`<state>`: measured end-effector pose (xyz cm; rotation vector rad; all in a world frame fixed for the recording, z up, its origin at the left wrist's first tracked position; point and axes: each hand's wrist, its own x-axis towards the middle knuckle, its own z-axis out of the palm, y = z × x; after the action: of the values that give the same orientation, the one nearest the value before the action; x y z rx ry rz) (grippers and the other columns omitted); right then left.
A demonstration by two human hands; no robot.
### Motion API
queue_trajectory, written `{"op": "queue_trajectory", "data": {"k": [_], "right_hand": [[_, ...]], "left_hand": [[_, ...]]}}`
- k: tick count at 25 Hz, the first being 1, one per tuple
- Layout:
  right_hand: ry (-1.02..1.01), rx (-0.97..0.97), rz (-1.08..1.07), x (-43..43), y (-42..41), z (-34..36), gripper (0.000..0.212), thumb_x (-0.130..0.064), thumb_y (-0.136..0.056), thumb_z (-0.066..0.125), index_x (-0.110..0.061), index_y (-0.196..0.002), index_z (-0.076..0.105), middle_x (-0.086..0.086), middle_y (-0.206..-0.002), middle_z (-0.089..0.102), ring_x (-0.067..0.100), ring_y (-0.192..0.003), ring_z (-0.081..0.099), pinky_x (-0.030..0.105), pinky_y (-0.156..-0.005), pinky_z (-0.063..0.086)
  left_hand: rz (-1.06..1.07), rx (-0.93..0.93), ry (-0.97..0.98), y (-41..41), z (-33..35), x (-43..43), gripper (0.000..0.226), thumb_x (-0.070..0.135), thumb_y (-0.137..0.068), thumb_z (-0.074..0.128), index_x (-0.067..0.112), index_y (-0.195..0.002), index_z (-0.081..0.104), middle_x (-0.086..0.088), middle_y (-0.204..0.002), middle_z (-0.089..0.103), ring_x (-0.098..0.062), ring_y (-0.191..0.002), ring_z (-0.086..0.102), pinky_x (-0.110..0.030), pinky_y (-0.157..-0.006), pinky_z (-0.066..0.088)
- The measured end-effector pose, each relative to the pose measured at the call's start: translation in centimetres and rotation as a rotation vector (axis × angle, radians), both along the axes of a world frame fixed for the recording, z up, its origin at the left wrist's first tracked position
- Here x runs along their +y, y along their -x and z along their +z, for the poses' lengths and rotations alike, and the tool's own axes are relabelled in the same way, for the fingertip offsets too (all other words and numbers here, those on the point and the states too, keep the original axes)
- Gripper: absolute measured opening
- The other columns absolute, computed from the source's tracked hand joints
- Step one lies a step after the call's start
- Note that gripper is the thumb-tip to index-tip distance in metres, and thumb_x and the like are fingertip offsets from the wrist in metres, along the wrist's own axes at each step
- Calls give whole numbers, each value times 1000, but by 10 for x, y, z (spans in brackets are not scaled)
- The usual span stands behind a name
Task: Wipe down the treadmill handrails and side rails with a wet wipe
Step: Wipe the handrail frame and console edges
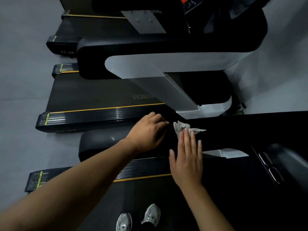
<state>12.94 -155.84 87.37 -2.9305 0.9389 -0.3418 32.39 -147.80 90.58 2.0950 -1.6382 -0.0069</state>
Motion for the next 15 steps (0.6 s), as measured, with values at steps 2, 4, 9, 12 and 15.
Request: {"op": "queue_trajectory", "data": {"k": [2,4,9,12,15], "right_hand": [[-16,8,108,2,-6,6,72,-43,-102,40,-5,-161,26,13,-170,19,28,-159,12,51,-126,18],[8,29,278,1,-12,6,69,-44,-102,40,-7,-159,33,11,-168,25,27,-157,19,50,-125,20],[44,53,234,-32,-22,17,67,-49,-104,34,-9,-157,38,10,-165,33,26,-156,24,50,-125,20],[27,87,385,-16,-49,17,72,-55,-105,30,-5,-154,42,13,-162,38,28,-154,29,49,-125,22],[31,77,434,-47,-60,28,66,-55,-104,30,-10,-144,57,8,-149,56,25,-141,48,46,-123,26]], "left_hand": [[11,-31,32,-12,-1,19,35,35,-102,57,10,-122,72,-7,-106,64,-25,-90,55,-42,-79,53],[47,-57,60,-20,-3,35,35,37,-103,59,11,-122,72,-5,-103,63,-23,-88,54,-38,-76,52],[94,-136,84,-15,-11,38,32,33,-104,58,10,-117,74,-6,-100,65,-25,-85,57,-41,-70,52],[65,-131,93,-17,-9,39,26,31,-103,57,11,-107,74,-7,-98,63,-24,-84,53,-42,-70,50],[56,-102,76,-15,-9,37,29,31,-102,56,9,-111,73,-8,-98,62,-25,-84,52,-43,-71,50]]}}
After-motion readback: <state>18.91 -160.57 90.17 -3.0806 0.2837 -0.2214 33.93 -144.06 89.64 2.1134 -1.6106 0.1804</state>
